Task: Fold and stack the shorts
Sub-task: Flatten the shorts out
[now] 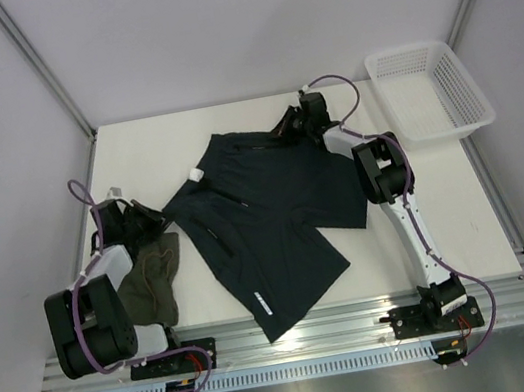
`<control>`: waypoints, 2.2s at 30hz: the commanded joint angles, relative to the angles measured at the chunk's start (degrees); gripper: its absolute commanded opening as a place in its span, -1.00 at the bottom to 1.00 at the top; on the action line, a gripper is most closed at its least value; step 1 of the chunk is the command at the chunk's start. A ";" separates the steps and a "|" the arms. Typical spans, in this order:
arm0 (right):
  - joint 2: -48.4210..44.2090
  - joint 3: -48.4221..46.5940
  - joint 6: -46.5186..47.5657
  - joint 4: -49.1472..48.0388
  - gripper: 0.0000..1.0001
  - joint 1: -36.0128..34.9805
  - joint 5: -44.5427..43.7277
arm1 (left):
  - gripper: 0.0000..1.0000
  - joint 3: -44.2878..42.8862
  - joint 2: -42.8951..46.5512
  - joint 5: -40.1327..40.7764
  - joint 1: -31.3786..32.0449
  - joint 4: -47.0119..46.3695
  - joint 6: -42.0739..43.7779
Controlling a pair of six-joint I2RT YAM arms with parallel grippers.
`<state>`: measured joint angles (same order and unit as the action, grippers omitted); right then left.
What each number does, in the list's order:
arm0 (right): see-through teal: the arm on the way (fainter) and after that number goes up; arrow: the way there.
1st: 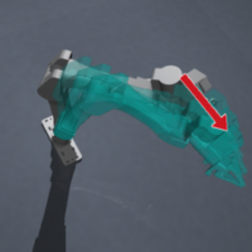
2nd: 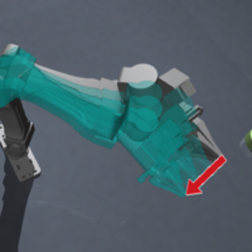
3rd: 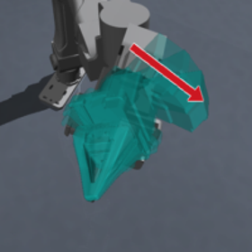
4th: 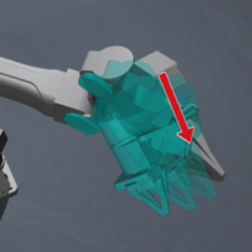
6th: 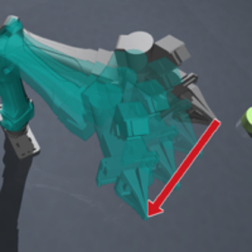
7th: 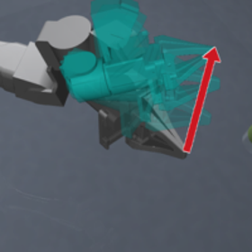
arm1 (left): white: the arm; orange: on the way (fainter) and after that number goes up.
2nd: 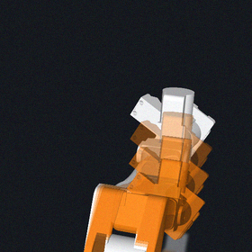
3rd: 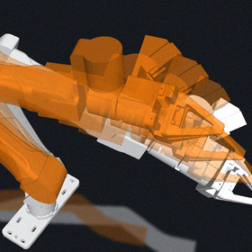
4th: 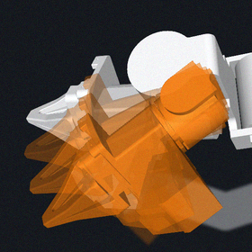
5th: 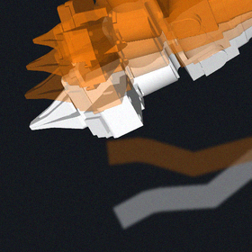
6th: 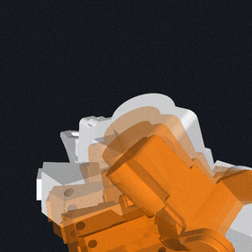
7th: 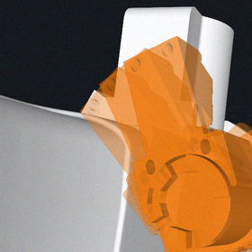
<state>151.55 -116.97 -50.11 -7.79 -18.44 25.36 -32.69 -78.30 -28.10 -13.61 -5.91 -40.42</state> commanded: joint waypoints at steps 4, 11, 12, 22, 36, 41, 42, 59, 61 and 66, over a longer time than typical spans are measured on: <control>4.72 -7.13 -1.83 3.49 -1.00 3.31 -1.82 | -1.00 -2.99 3.60 6.39 -0.63 3.89 5.00; 4.02 -7.31 1.50 5.51 -1.00 4.99 -2.60 | -1.00 -3.35 1.05 8.06 -0.54 3.89 6.23; 4.02 -7.48 1.85 5.51 -1.00 5.25 -2.08 | -1.00 -3.17 0.96 7.97 -0.54 3.63 6.23; 1.03 -12.93 20.82 17.70 0.34 4.46 2.05 | -1.00 -3.87 -2.56 4.19 -0.37 1.78 5.97; -2.22 -13.64 48.96 34.94 0.30 0.69 1.80 | -1.00 -4.75 -4.31 2.35 0.69 0.73 5.53; -2.13 -15.91 52.46 38.54 0.27 -0.81 0.13 | -1.00 -4.75 -4.84 1.56 0.95 0.29 5.44; -1.96 -16.45 53.35 40.29 0.28 -1.33 -1.09 | -1.00 -4.84 -4.93 1.47 0.95 0.11 5.36; -1.16 -19.70 53.19 41.11 -1.00 -3.11 -22.98 | -1.00 -5.89 -6.95 0.24 2.26 -0.33 5.53; -1.34 -19.70 50.73 40.49 -1.00 -1.78 -23.17 | -1.00 -7.55 -8.44 0.06 2.97 0.11 5.71; -1.08 -20.14 48.09 39.26 -1.00 2.08 -24.04 | -1.00 -12.13 -12.04 0.06 6.31 1.69 5.53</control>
<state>150.43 -135.35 0.25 31.38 -19.66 5.65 -40.69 -88.88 -26.74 -9.21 -3.73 -35.94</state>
